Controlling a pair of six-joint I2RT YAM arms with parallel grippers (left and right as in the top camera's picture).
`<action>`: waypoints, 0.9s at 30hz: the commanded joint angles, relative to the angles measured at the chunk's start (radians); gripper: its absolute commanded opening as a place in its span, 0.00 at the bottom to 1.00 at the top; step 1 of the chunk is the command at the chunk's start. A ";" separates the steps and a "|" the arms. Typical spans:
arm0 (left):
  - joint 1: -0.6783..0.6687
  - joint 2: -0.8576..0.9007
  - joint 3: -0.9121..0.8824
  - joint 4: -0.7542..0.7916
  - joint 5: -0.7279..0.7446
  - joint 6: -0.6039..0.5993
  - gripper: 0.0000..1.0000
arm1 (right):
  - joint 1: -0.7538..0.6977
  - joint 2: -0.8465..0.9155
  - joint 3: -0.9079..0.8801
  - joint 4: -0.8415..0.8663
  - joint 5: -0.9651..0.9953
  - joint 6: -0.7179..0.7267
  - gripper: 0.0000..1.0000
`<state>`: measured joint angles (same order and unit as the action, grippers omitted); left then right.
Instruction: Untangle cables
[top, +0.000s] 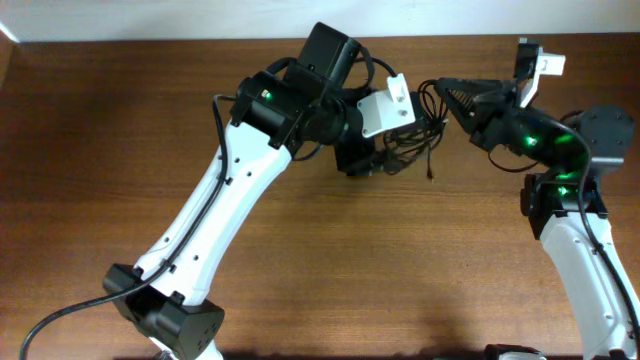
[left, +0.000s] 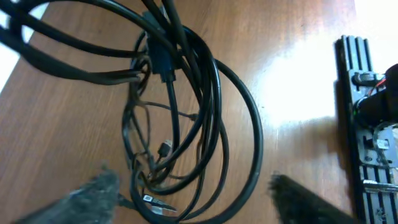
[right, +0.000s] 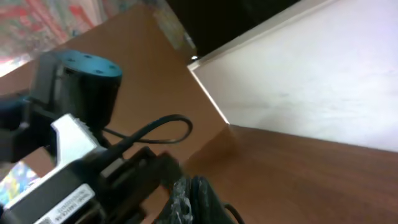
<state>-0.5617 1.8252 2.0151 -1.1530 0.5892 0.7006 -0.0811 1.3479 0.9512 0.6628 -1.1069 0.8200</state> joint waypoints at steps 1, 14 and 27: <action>0.001 0.003 0.016 0.016 0.079 0.020 0.36 | -0.005 0.000 0.003 0.050 -0.048 0.054 0.04; -0.002 0.004 0.016 0.014 0.089 0.019 0.99 | -0.004 0.000 0.003 0.053 -0.064 0.080 0.04; -0.014 0.015 0.016 0.061 0.084 0.020 0.00 | -0.004 0.000 0.003 0.061 -0.079 0.124 0.04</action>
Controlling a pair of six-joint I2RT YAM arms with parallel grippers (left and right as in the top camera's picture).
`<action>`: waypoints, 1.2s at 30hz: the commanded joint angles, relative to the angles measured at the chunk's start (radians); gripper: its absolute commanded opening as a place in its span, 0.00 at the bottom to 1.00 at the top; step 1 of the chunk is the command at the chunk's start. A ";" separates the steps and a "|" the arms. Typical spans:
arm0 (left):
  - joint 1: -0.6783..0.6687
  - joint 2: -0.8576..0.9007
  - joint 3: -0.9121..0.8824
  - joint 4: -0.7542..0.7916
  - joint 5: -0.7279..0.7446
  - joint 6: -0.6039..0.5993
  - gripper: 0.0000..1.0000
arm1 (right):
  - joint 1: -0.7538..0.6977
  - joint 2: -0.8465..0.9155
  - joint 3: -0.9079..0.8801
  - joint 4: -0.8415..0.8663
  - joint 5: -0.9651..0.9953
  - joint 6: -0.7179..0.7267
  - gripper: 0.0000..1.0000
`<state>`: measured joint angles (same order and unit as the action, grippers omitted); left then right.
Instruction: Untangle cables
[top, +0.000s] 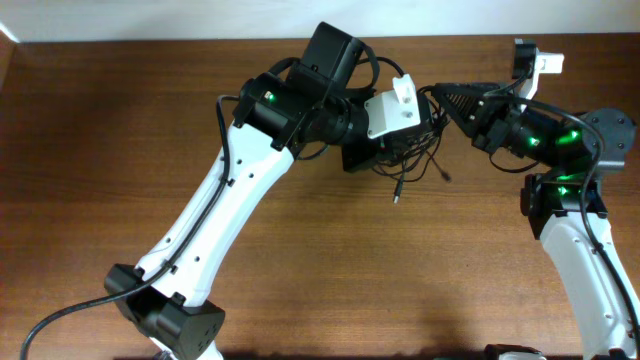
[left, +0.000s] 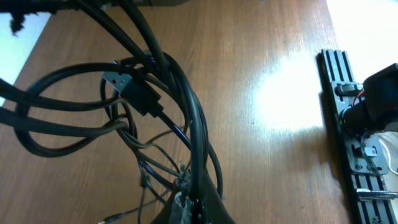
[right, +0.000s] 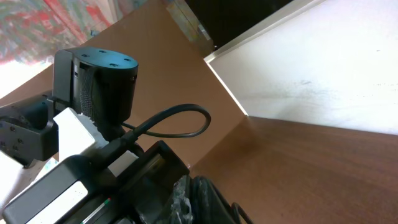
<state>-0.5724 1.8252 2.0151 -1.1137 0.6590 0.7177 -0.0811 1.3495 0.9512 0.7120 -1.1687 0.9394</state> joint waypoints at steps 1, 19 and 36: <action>-0.003 0.015 0.016 0.031 0.014 0.003 0.00 | -0.005 -0.001 0.003 0.011 -0.017 0.005 0.04; 0.137 -0.054 0.017 0.055 -0.018 -0.084 0.00 | -0.071 -0.001 0.003 -0.210 -0.011 -0.359 0.99; 0.137 -0.059 0.017 0.179 0.335 -0.374 0.00 | -0.070 0.000 0.003 -0.500 -0.050 -0.840 0.94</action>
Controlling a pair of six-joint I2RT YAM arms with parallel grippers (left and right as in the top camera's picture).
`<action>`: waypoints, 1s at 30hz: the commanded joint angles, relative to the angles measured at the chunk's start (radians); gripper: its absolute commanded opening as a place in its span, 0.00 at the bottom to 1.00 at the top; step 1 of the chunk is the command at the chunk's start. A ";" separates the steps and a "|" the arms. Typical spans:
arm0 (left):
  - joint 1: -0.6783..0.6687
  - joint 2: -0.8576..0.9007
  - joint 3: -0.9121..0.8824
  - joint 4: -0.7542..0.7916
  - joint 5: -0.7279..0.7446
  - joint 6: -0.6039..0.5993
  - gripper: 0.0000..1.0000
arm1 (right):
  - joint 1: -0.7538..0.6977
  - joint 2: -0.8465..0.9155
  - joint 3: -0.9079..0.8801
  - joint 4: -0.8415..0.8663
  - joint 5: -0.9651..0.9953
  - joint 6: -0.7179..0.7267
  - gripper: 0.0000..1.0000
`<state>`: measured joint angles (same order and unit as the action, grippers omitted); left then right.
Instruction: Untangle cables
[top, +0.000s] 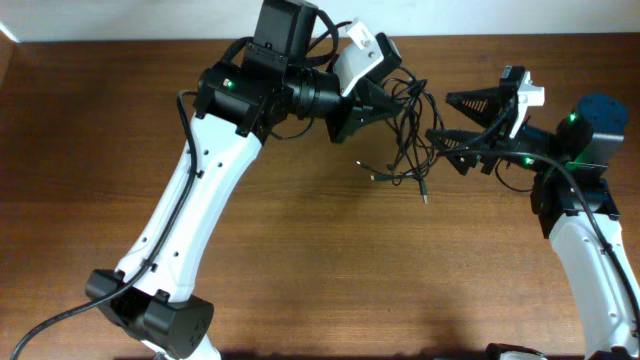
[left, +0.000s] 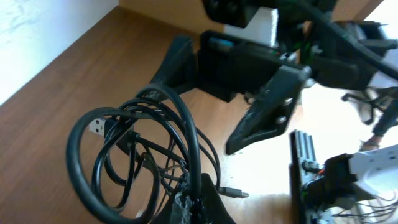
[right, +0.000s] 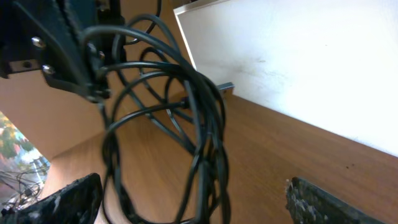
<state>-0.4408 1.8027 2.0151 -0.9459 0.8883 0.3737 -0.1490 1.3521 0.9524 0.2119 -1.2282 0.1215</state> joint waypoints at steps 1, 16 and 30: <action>0.005 -0.036 0.017 0.010 0.129 -0.029 0.00 | -0.002 -0.003 0.002 0.000 0.014 -0.022 0.94; 0.024 -0.036 0.017 0.010 0.177 -0.029 0.00 | -0.002 0.042 0.002 0.000 0.037 -0.021 0.04; 0.292 -0.036 0.016 0.010 0.132 -0.100 0.00 | -0.003 0.042 0.002 0.000 -0.044 -0.017 0.04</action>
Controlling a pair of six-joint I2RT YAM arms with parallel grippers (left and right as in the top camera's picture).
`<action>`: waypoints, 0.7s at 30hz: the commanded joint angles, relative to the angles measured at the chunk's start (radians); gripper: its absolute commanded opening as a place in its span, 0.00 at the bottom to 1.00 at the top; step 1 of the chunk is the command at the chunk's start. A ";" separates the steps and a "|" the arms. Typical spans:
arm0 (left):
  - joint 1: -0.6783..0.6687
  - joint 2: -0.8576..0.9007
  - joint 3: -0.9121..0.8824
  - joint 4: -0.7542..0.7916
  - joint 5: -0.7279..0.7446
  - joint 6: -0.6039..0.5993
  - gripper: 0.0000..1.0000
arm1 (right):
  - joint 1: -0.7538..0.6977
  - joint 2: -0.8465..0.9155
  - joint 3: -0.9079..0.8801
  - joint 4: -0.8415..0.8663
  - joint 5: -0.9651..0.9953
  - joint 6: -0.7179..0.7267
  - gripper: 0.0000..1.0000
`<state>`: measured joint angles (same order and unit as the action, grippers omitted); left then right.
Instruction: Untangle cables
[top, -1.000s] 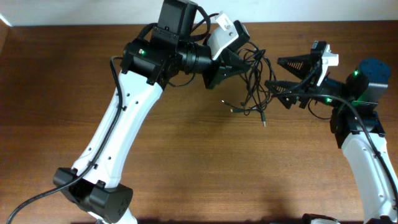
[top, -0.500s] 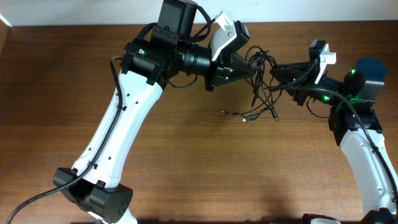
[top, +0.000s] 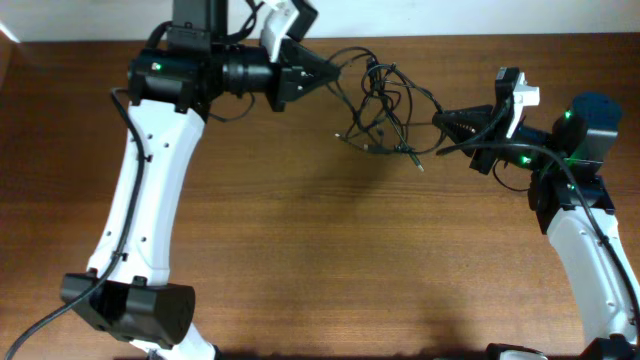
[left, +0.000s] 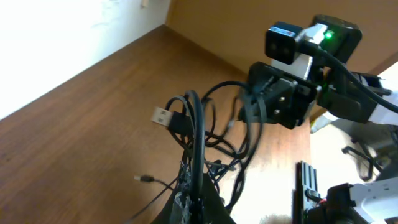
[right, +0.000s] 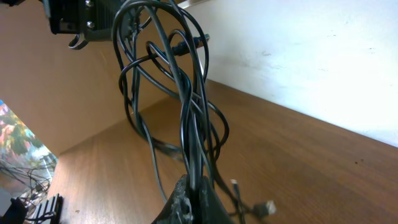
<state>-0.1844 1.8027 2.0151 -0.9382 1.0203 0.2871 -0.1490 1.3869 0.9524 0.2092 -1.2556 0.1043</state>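
Note:
A tangle of black cables (top: 385, 105) hangs in the air over the back of the wooden table (top: 330, 260), stretched between both arms. My left gripper (top: 335, 70) is shut on a thick cable at the bundle's left end; in the left wrist view that cable (left: 194, 143) rises from the gripper (left: 200, 198), with a USB plug (left: 165, 116) beside it. My right gripper (top: 442, 121) is shut on cable strands at the bundle's right end; in the right wrist view the gripper (right: 196, 190) holds strands of the loops (right: 180, 93). Loose plug ends (top: 415, 160) dangle below.
A white wall (top: 450, 15) runs along the table's back edge. The left arm (top: 140, 200) reaches up the left side and the right arm (top: 580, 230) stands at the right edge. A black rail (left: 309, 193) shows at the lower right of the left wrist view.
My right gripper, open beside the bundle before, is now shut on its strands. The left gripper has moved further left and back, and the bundle is stretched wider between the arms.
At first the bundle lay at the table's back centre, the left gripper open over it and the right shut on it. Then the left was shut on a thick cable. Later the left held the bundle up while the right stood open. Now both hold it, stretched apart.

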 joint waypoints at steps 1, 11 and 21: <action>0.051 -0.036 0.016 0.002 -0.004 -0.014 0.00 | -0.003 0.007 0.002 0.003 -0.017 0.000 0.04; 0.064 -0.036 0.016 -0.041 -0.290 -0.025 0.00 | -0.003 0.007 0.002 0.003 -0.016 0.000 0.04; 0.064 -0.036 0.016 -0.050 -0.599 -0.171 0.00 | -0.003 0.007 0.002 0.003 -0.016 0.000 0.04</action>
<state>-0.1310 1.8023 2.0151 -0.9848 0.4934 0.1432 -0.1490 1.3869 0.9524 0.2089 -1.2552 0.1040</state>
